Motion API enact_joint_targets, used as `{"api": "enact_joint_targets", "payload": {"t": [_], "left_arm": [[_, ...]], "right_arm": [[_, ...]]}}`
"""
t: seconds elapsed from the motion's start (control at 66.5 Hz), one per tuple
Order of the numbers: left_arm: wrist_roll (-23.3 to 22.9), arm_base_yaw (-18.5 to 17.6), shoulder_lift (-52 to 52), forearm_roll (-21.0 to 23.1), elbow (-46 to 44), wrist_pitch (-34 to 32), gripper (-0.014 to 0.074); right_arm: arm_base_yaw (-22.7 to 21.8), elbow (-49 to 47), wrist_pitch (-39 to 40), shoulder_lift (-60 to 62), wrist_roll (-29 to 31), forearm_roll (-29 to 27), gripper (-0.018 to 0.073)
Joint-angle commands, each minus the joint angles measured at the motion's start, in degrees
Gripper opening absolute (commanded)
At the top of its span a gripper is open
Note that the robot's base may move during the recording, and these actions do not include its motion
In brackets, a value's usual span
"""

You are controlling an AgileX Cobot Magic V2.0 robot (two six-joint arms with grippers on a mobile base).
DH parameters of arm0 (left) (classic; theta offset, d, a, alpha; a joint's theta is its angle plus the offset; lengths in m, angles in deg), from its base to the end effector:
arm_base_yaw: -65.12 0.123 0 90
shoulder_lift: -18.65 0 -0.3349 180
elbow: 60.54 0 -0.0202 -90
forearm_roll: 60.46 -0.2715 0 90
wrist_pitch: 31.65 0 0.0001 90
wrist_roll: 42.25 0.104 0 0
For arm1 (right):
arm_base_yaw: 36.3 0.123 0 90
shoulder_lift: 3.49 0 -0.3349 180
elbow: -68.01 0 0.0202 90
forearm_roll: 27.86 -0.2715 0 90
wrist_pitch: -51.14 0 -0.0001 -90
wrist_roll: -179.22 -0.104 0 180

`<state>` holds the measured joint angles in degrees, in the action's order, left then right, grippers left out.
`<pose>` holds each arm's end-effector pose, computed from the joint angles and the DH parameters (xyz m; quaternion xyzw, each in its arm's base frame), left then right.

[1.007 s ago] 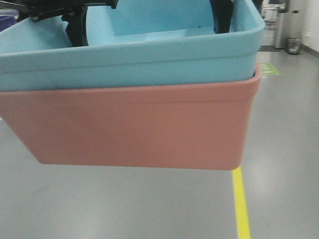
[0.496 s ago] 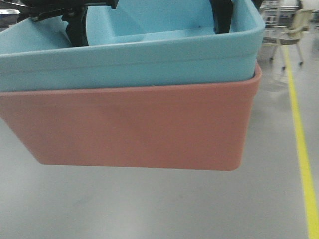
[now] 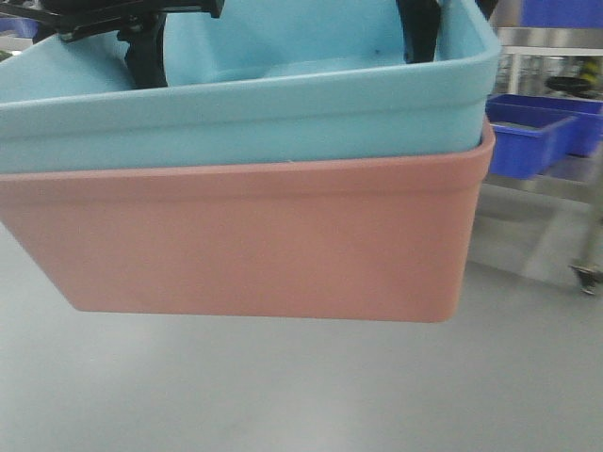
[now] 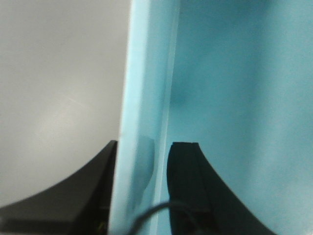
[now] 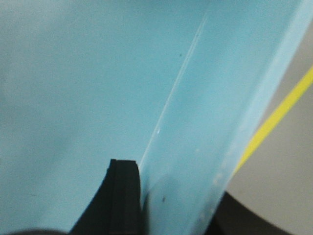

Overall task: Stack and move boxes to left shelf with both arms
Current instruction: 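Hold the stacked bins with both grippers while the base drives away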

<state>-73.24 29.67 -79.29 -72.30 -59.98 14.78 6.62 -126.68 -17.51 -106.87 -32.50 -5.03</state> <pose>0.3166 -0.2064 0.3509 0.0821 0.9460 -0.0867 0.3015 0.3099 0.2369 0.3868 -0.1281 0.9532 -0.0382 0.2713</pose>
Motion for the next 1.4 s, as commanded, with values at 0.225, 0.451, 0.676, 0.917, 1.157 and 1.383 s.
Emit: {"api": "enact_joint_targets", "payload": {"t": [0.225,0.451,0.676,0.917,1.157,1.383], "left_arm": [[2.5,-3.4,3.3,5.8,-3.3,-13.6,-0.0010],[2.5,-3.4,3.3,5.8,-3.3,-13.6,-0.0010],[2.5,-3.6,3.3,6.0,-3.3,-13.6,-0.0010],[2.5,-3.5,3.3,6.2,-3.3,-13.6,-0.0010],[2.5,-3.5,3.3,6.3,-3.3,-13.6,-0.0010],[2.5,-3.5,3.3,6.3,-3.3,-13.6,-0.0010]], "right_arm": [[2.1,-2.7,15.8,2.1,1.6,-4.3,0.0055],[1.9,-2.7,15.8,2.1,1.6,-4.2,0.0055],[1.9,-2.7,15.8,2.1,1.6,-4.1,0.0055],[1.6,-2.7,15.8,2.1,1.6,-4.1,0.0055],[1.4,-2.7,15.8,2.1,1.6,-3.9,0.0055],[1.4,-2.7,15.8,2.1,1.6,-3.9,0.0055]]}}
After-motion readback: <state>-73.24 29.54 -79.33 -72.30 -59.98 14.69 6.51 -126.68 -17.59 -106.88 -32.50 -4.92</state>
